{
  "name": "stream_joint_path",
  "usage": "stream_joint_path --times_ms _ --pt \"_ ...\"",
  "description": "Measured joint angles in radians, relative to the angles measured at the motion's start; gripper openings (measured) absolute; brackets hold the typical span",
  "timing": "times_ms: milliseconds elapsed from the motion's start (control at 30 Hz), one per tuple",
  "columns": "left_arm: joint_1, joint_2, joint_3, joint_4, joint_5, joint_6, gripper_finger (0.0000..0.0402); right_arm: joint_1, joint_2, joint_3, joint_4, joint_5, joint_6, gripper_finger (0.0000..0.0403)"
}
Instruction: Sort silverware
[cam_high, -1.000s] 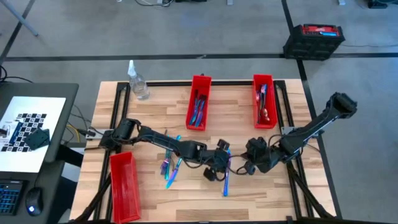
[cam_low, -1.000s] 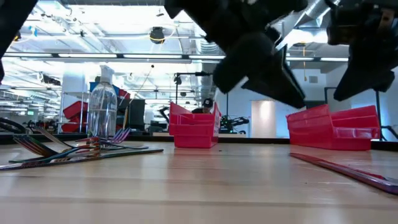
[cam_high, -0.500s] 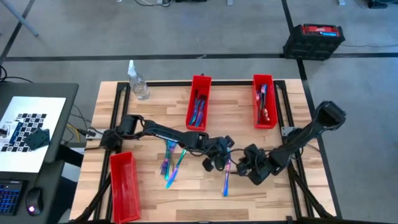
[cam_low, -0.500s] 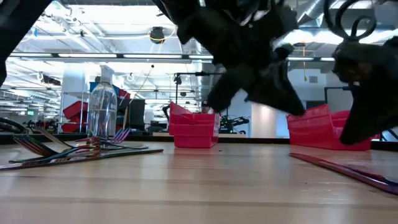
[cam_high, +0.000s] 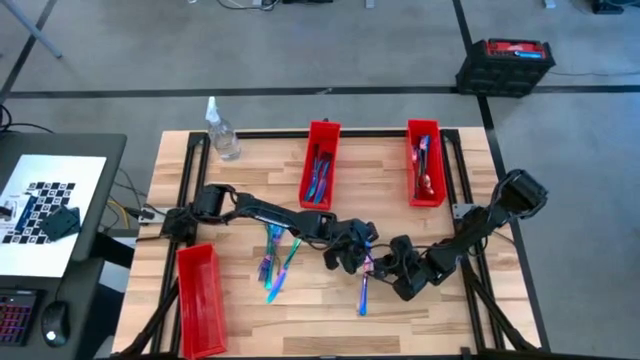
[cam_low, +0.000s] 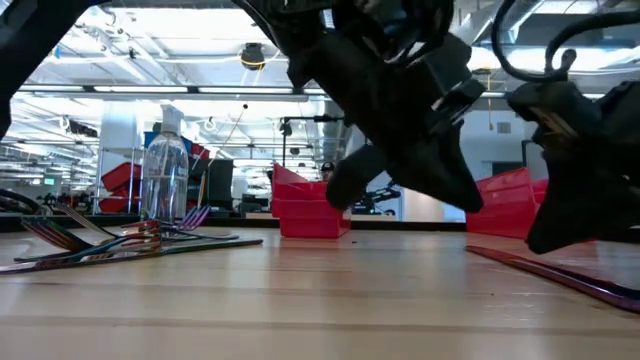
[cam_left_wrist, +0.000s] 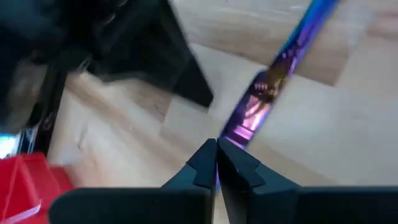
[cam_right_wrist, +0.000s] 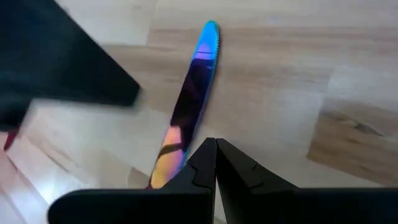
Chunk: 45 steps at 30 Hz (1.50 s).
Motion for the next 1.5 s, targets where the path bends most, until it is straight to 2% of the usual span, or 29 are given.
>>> stream_joint_path --times_ms 67,267,533,667,1100,1300,1500 --pt "-0.007 0.022 -0.006 -0.028 -0.005 0.017 0.0 -0.011 0.0 0.0 0.006 -0.003 0.001 0.0" --pt "-0.011 0.062 -0.001 0.061 -0.013 0.032 0.0 -0.037 -0.003 0.0 0.02 -0.061 -0.008 0.0011" --pt "-0.007 0.064 -0.002 0.082 -0.02 0.037 0.0 -0.055 -0.008 0.002 0.034 -0.092 -0.039 0.0099" --pt "-0.004 0.065 -0.002 0.083 -0.016 0.04 0.0 -0.057 -0.008 0.003 0.032 -0.095 -0.039 0.0125" --pt "-0.003 0.056 -0.003 0.085 0.002 0.11 0.0 -0.074 -0.002 -0.035 0.113 -0.108 -0.061 0.0127" --pt "-0.002 0.055 0.009 0.038 -0.005 0.162 0.0 -0.074 -0.001 -0.036 0.119 -0.108 -0.06 0.0127" --pt "0.001 0.047 0.009 0.031 -0.005 0.146 0.0 -0.073 0.0 -0.037 0.119 -0.108 -0.061 0.0127"
